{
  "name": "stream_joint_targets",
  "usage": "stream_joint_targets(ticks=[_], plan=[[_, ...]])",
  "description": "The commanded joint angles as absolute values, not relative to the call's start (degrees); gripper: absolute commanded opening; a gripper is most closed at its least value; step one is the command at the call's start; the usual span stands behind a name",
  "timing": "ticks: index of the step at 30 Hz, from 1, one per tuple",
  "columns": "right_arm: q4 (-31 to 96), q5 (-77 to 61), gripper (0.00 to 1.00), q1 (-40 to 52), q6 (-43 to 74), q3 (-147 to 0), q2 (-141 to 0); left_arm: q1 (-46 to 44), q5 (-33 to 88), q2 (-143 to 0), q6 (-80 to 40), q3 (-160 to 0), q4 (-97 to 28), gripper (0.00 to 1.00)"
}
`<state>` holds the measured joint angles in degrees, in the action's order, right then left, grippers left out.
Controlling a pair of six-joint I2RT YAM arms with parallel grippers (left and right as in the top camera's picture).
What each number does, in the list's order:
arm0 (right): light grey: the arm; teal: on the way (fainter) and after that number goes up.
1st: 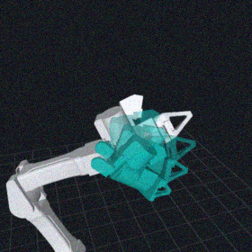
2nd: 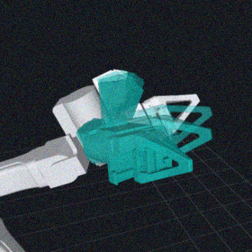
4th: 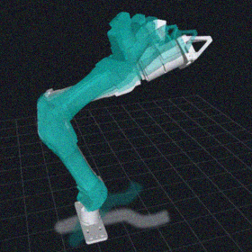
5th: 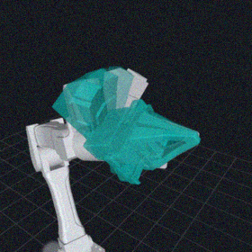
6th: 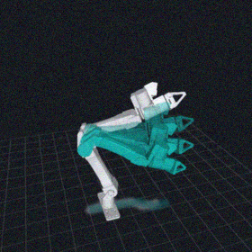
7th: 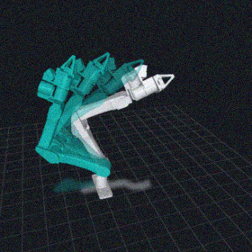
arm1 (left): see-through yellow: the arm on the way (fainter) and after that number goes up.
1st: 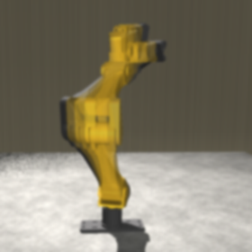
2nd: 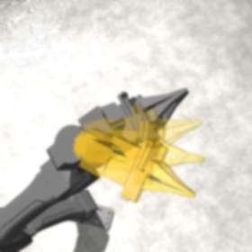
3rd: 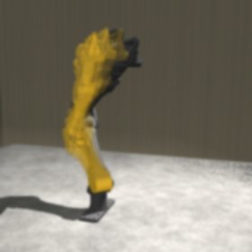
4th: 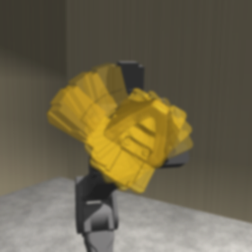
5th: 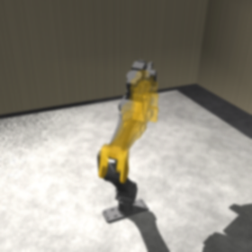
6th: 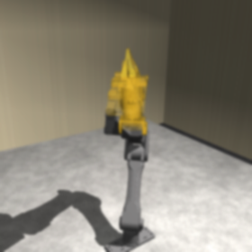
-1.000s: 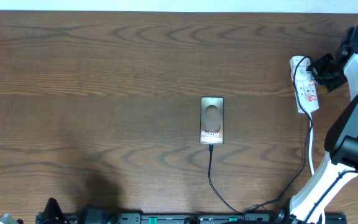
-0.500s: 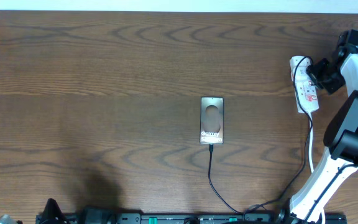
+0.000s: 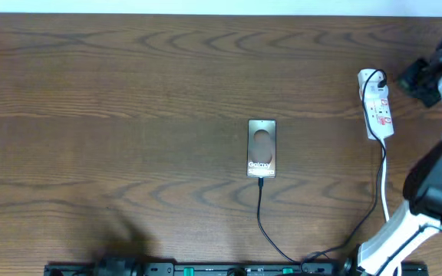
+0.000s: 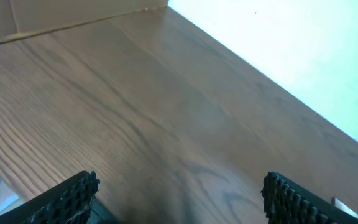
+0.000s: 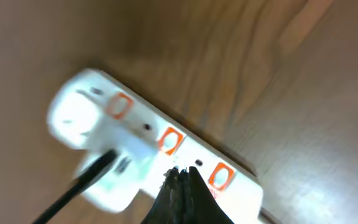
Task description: Plug charger to phone and switch on socket
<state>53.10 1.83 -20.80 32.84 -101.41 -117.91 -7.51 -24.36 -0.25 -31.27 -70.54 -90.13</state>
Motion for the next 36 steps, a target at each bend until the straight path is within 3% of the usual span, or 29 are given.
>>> stream_joint_targets(ticks=[1, 19, 36], plan=[[52.9, -1.4, 0.01, -20.4, 32.7, -100.7, -123.5, -7.4, -24.9, -0.2, -31.4, -70.7, -90.4, 0.86], [48.2, -6.9, 0.01, -18.9, 34.9, -100.7, -129.8, -3.6, -24.9, -0.2, -31.4, -70.7, -90.4, 0.87], [55.3, -5.1, 0.01, -18.2, 30.1, -100.9, -131.0, -1.5, -24.9, -0.2, -31.4, -70.7, -90.4, 0.87]])
